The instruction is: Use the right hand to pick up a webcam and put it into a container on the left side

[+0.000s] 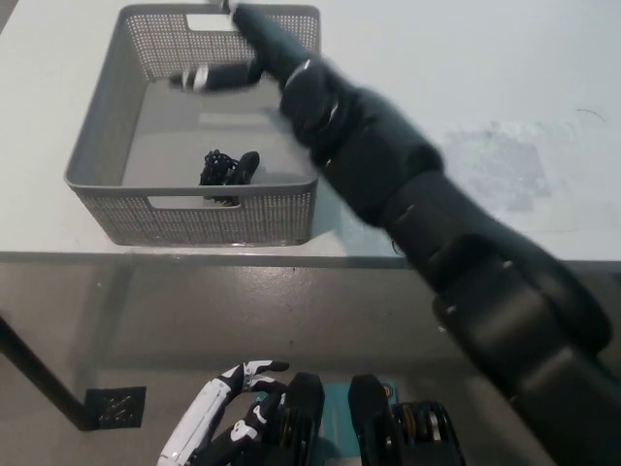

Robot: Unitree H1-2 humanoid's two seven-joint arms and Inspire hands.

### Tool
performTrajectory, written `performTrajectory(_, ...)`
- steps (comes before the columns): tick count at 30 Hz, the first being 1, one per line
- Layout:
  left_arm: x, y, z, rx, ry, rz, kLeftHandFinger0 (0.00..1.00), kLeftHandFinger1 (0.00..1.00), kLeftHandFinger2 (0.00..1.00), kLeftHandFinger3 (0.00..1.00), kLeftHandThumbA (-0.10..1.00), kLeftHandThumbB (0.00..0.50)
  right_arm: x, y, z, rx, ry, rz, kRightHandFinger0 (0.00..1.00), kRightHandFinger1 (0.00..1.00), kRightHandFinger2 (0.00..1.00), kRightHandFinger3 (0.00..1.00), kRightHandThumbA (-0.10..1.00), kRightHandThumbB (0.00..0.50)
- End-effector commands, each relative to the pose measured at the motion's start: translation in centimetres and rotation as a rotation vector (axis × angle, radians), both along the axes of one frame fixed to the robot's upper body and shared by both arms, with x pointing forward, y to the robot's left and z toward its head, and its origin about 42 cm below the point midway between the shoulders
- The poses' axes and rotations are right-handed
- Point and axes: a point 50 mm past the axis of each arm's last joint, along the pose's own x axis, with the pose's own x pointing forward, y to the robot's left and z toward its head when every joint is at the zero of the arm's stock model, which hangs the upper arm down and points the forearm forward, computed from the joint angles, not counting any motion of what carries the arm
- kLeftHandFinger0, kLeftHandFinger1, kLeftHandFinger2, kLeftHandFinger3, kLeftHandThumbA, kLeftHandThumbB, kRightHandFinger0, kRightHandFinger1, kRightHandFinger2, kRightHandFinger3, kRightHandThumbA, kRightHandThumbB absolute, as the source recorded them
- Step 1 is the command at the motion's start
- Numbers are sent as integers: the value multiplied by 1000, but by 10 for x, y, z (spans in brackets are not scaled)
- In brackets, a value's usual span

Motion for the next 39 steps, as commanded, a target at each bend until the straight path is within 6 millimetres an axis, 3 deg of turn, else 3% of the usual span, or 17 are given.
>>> performTrajectory(1,5,3,10,14,-48,-26,858,655,600,732,769,0,-4,-43,78,269,-144,39,1000,1000,1000,1000,1000,360)
performTrajectory(3,6,6,9,18,-50,-27,850,649,599,728,758,0,-14,-63,94,356,-165,59,1000,1000,1000,1000,1000,400)
performTrajectory(5,6,7,9,17,-53,-24,859,651,593,726,752,0,-33,-94,115,480,-222,97,1000,1000,1000,1000,1000,360)
performTrajectory(8,5,8,7,14,-51,-17,867,652,593,728,747,0,-65,-135,127,678,-318,126,1000,1000,1000,1000,1000,372)
performTrajectory(12,-1,13,3,15,-24,3,887,669,616,746,816,0,-127,-190,106,853,-408,146,1000,1000,1000,1000,1000,331)
performTrajectory(13,-2,13,3,14,-22,5,888,669,616,746,818,0,-129,-190,104,855,-407,148,1000,1000,1000,1000,1000,330)
performTrajectory(17,-7,15,-2,-2,-9,31,864,678,657,771,885,0,-195,-220,68,842,-509,160,1000,1000,1000,1000,1000,294)
performTrajectory(18,-8,16,-3,-2,-5,35,857,691,675,787,899,0,-202,-222,62,838,-516,166,1000,1000,1000,1000,1000,292)
performTrajectory(19,-8,17,-3,-3,-3,44,857,713,703,814,930,0,-221,-230,49,826,-538,177,1000,1000,1000,1000,1000,295)
performTrajectory(20,-8,17,-3,-3,-4,47,857,714,705,815,932,0,-226,-231,46,824,-541,181,1000,1000,1000,1000,1000,295)
performTrajectory(22,-11,18,-6,-20,5,71,894,761,756,893,1000,0,-250,-233,14,785,-581,116,1000,1000,1000,1000,1000,320)
performTrajectory(25,-15,20,-9,-45,7,90,905,779,779,947,1000,0,-261,-232,-12,742,-588,92,1000,1000,1000,1000,1000,300)
performTrajectory(26,-17,21,-10,-52,9,101,921,816,839,1000,1000,0,-269,-233,-32,738,-574,79,1000,1000,1000,1000,1000,272)
performTrajectory(29,-19,21,-7,-89,7,142,926,869,933,1000,1000,31,-283,-236,-74,736,-515,56,1000,1000,1000,1000,1000,269)
performTrajectory(30,-18,21,-5,-107,3,152,932,890,965,1000,1000,43,-284,-236,-80,736,-496,56,1000,1000,1000,1000,1000,274)
performTrajectory(32,-17,23,-2,-136,-2,164,992,1000,1000,1000,1000,41,-294,-235,-122,712,-401,28,1000,1000,1000,1000,1000,312)
performTrajectory(39,-11,24,8,-143,-41,175,1000,1000,1000,1000,1000,26,-308,-230,-220,627,-155,-14,1000,1000,1000,1000,1000,394)
